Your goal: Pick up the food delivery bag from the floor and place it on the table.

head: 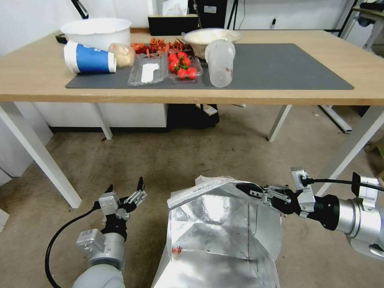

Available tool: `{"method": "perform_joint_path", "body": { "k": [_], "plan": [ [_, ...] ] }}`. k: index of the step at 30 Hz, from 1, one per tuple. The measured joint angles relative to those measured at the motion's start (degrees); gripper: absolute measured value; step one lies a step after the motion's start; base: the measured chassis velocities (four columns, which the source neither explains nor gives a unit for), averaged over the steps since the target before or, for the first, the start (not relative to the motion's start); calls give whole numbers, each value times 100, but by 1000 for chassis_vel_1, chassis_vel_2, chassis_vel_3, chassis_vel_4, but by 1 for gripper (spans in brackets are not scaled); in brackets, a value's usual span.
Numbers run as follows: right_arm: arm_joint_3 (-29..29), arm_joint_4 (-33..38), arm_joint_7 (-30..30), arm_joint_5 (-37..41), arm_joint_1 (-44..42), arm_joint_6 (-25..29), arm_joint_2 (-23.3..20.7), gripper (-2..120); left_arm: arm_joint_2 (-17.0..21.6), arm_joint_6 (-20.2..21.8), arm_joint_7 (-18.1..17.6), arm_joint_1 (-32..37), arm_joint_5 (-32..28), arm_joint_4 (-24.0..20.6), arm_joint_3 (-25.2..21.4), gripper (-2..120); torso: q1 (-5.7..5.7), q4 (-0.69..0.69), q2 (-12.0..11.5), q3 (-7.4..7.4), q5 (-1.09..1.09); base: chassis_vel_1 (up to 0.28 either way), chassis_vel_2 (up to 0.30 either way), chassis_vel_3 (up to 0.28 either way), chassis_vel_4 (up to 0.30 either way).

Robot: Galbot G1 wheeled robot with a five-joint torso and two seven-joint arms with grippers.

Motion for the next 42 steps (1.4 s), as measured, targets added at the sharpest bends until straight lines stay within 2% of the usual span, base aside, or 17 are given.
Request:
{"method": "perform_joint_path", "body": {
  "k": [15, 42],
  "plan": [
    [32, 104, -54, 31, -14, -6, -19, 0, -7, -20, 8, 30, 8, -27, -11, 100, 69, 0, 362, 291, 0, 0, 0, 0, 0],
    [42, 156, -107, 25, -30, -16, 1, 0, -34, -28, 1, 38, 22, -7, 7, 100, 245, 0, 959, 712, 0, 0, 0, 0, 0]
  ]
}}
